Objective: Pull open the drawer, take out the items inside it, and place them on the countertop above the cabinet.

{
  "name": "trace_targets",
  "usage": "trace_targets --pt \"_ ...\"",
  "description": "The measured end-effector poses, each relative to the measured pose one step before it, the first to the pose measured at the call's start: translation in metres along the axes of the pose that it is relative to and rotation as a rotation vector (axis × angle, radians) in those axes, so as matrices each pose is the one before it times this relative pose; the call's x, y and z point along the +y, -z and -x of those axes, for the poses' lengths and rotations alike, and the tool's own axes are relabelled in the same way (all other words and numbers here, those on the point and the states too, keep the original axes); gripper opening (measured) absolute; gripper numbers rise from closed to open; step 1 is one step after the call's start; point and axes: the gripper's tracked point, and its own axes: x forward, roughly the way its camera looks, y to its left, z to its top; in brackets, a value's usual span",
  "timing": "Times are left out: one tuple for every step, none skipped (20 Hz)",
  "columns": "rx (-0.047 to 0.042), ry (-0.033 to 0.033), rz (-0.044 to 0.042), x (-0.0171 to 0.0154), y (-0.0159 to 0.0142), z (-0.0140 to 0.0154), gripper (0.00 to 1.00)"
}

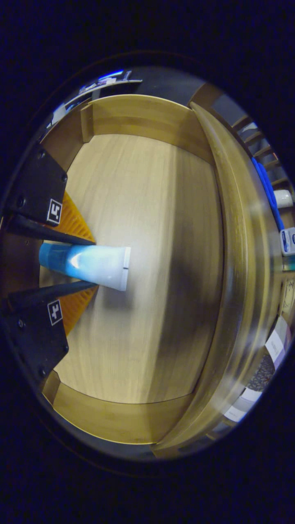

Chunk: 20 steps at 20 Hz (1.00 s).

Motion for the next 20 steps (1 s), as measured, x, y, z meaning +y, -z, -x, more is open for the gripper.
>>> trace_targets --pt "-0.01338 -0.00362 -0.00270 0.00012 -0.00082 0.00402 0.53" --pt "-0.01191 -0.00731 0.00044 0.00040 -0.00087 0.00498 0.52" --pt "-0.01150 -0.00644 -0.00258 -0.00098 -0.00176 0.00384 0.52" --pt "-0.01117 -0.00562 -0.00457 -0.00046 -0.00128 0.00527 0.52" --pt "-0.01108 -0.00525 -0.00466 -0.00132 -0.00058 0.00530 0.52" --pt "-0.01298 -0.00418 -0.00235 -0.00130 -0.00092 0.00554 0.52" --pt "-0.01284 -0.00407 -0.00425 -0.00148 -0.00208 0.00529 0.52" --pt "-0.01284 -0.00042 -0.00196 -0.00145 -0.00244 0.00484 0.52" --pt "-0.01218 -0.00106 -0.00161 -0.00148 -0.00261 0.00600 0.52" --pt "-0.01312 -0.00143 -0.00323 -0.00085 -0.00248 0.00664 0.52" --pt "-0.01375 -0.00296 -0.00242 -0.00097 -0.00332 0.00541 0.52" --pt "-0.01240 -0.00406 -0.00008 0.00018 -0.00345 0.00625 0.52" --pt "-0.01461 -0.00419 0.00152 0.00027 -0.00398 0.00719 0.52" --pt "-0.01466 -0.00520 0.00598 0.00173 -0.00384 0.00585 0.52" --pt "-0.01531 -0.00561 0.00946 0.00128 -0.00498 0.00667 0.51" --pt "-0.01585 -0.00160 0.00153 0.00052 -0.00515 0.00572 0.52" --pt "-0.00937 0.00030 -0.00224 -0.00020 -0.00359 0.00496 0.52" --pt "-0.00633 -0.00569 -0.00068 0.00147 -0.00266 0.00237 0.52" --pt "-0.00552 -0.00636 0.00051 0.00170 -0.00270 0.00668 0.52" --pt "-0.00978 -0.01007 0.00757 0.00262 -0.00416 0.00346 0.52"
